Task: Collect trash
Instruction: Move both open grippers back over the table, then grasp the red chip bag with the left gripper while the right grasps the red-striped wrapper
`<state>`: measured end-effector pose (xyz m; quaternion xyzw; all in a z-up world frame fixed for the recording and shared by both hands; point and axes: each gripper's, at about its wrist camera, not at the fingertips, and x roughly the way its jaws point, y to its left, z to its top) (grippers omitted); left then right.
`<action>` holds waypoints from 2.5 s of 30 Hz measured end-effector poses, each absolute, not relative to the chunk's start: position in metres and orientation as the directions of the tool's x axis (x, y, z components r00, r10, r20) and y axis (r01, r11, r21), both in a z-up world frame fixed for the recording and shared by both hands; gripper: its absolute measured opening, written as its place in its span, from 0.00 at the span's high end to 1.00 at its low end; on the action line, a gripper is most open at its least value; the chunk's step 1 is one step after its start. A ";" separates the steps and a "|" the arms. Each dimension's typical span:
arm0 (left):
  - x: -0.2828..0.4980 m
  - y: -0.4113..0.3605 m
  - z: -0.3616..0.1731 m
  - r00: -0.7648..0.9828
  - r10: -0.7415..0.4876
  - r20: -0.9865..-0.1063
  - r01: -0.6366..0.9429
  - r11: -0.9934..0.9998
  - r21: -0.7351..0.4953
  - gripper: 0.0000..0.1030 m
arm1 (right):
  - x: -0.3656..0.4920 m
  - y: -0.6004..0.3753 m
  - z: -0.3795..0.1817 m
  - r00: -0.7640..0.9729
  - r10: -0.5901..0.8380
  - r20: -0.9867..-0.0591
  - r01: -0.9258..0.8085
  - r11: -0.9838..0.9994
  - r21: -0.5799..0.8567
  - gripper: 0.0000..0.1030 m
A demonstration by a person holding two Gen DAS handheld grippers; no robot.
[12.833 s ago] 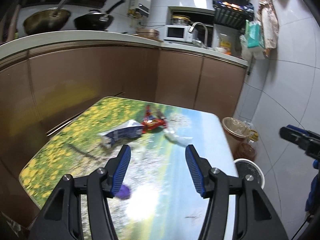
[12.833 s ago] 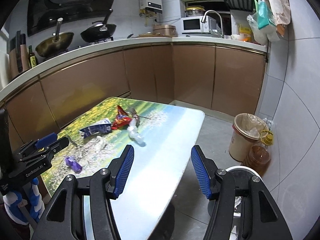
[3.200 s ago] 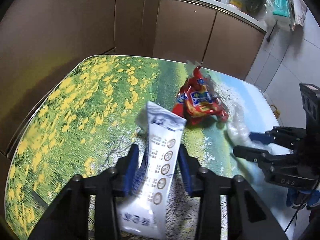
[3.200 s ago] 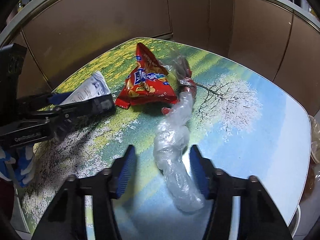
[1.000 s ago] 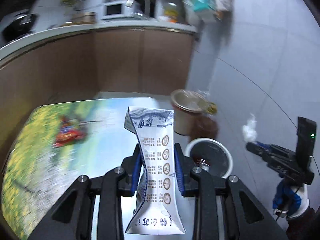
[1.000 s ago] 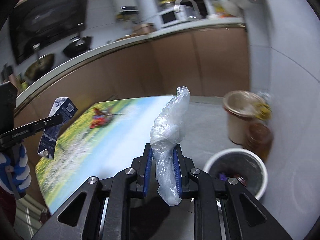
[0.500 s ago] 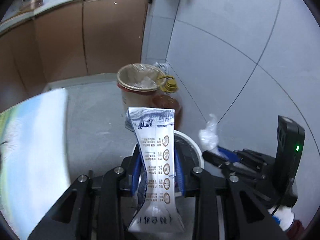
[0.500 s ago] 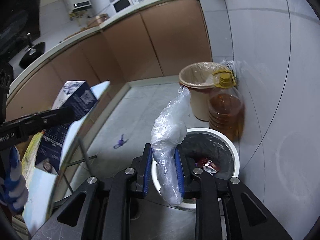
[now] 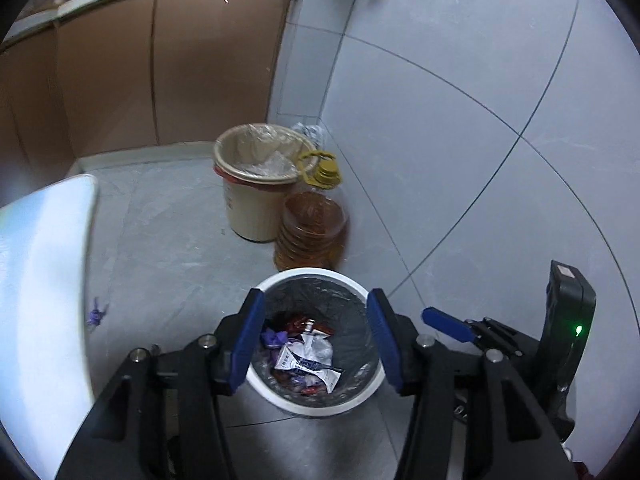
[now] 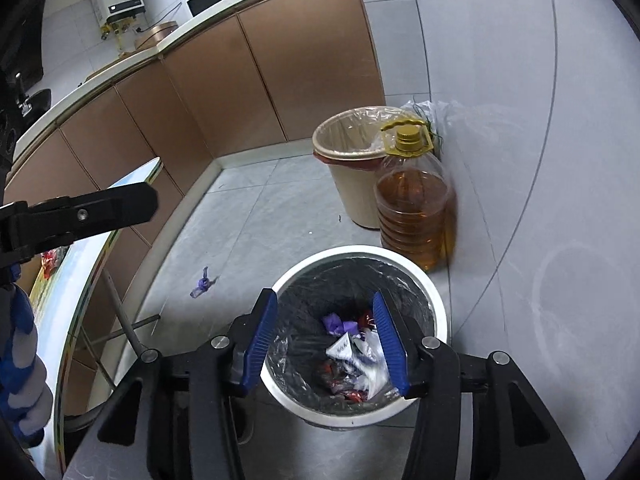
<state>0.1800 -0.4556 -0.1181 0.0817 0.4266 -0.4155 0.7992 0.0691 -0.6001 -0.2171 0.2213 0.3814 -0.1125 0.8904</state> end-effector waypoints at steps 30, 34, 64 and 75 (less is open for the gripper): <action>0.091 -0.124 -0.033 0.787 -0.226 -0.574 0.272 0.962 -0.006 0.33 | 0.049 -0.379 -0.060 0.820 0.218 -0.529 -0.085 0.961 0.264 0.32; 0.081 -0.091 -0.029 0.814 -0.163 -0.557 0.205 0.979 0.014 0.32 | 0.049 -0.345 -0.049 0.815 0.235 -0.529 -0.126 0.964 0.235 0.31; 0.035 0.003 -0.013 0.873 -0.054 -0.485 0.040 0.998 -0.038 0.31 | 0.040 -0.251 -0.018 0.793 0.272 -0.545 -0.245 0.962 0.123 0.29; 0.023 0.000 -0.008 0.890 -0.046 -0.454 0.039 0.999 -0.024 0.30 | 0.030 -0.252 -0.016 0.799 0.275 -0.535 -0.251 0.961 0.119 0.29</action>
